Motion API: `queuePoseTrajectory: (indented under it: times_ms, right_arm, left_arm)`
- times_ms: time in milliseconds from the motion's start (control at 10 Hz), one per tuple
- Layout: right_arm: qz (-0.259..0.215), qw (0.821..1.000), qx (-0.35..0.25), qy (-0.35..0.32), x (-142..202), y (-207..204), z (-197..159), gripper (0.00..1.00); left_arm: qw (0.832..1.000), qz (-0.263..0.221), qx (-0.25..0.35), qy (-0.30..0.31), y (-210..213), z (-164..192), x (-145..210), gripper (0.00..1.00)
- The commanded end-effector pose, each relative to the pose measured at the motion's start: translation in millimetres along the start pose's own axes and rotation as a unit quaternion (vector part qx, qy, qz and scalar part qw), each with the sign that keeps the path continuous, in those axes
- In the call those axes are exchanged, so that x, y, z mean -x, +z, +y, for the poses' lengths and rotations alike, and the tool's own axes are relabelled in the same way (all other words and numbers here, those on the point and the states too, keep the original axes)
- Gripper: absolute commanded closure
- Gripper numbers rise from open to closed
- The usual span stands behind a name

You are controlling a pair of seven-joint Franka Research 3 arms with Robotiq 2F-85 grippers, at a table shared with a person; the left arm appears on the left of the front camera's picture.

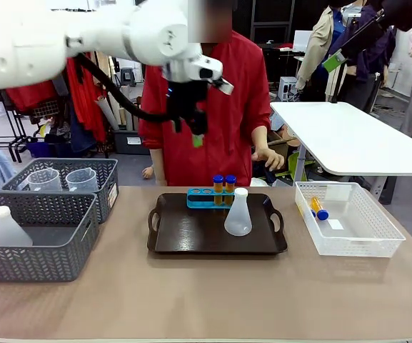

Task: Prepare the laboratory tools.
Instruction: Pick up one Large Measuring Cup and place it on the Handle tray.

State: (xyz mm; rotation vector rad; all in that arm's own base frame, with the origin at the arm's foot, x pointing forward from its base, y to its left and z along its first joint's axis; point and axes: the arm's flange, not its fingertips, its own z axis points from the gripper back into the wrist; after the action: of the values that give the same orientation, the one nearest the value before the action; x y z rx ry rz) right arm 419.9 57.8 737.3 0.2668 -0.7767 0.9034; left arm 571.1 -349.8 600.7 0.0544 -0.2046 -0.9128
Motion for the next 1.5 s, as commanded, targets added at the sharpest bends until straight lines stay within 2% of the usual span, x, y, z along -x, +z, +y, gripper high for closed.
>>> queuePoseTrajectory:
  times_ms: [0,300,500,700,800,900,1000,1400]
  right_arm:
    - [-0.001,1.0,-0.001,0.002,-0.5,1.2,0.8,0.0]
    - [-0.001,1.0,-0.001,0.002,-0.5,1.2,0.8,0.0]
    - [-0.001,1.0,-0.001,0.002,-0.5,1.2,0.8,0.0]
    - [-0.001,1.0,-0.001,0.002,-0.5,1.2,0.8,0.0]
    - [-0.001,1.0,-0.001,0.002,-0.5,1.2,0.8,0.0]
    - [-0.001,1.0,-0.001,0.002,-0.5,1.2,0.8,0.0]
    - [-0.001,1.0,-0.001,0.002,-0.5,1.2,0.8,0.0]
    - [-0.001,1.0,-0.001,0.002,-0.5,1.2,0.8,0.0]
  left_arm:
    - [0.993,0.017,-0.044,0.109,7.3,25.9,41.8,0.0]
    - [0.963,0.015,-0.065,0.262,2.7,91.2,131.9,0.0]
    - [0.938,0.044,-0.088,0.332,-13.8,117.0,181.6,0.0]
    - [0.918,0.039,-0.096,0.383,-24.2,143.5,221.5,0.0]
    - [0.914,0.036,-0.094,0.392,-29.1,145.5,224.1,0.0]
    - [0.921,0.027,-0.077,0.381,-31.2,141.9,214.4,0.0]
    - [0.921,0.051,-0.085,0.378,-25.5,158.0,223.3,0.0]
    - [0.92,0.047,-0.084,0.379,-28.6,155.7,222.1,0.0]
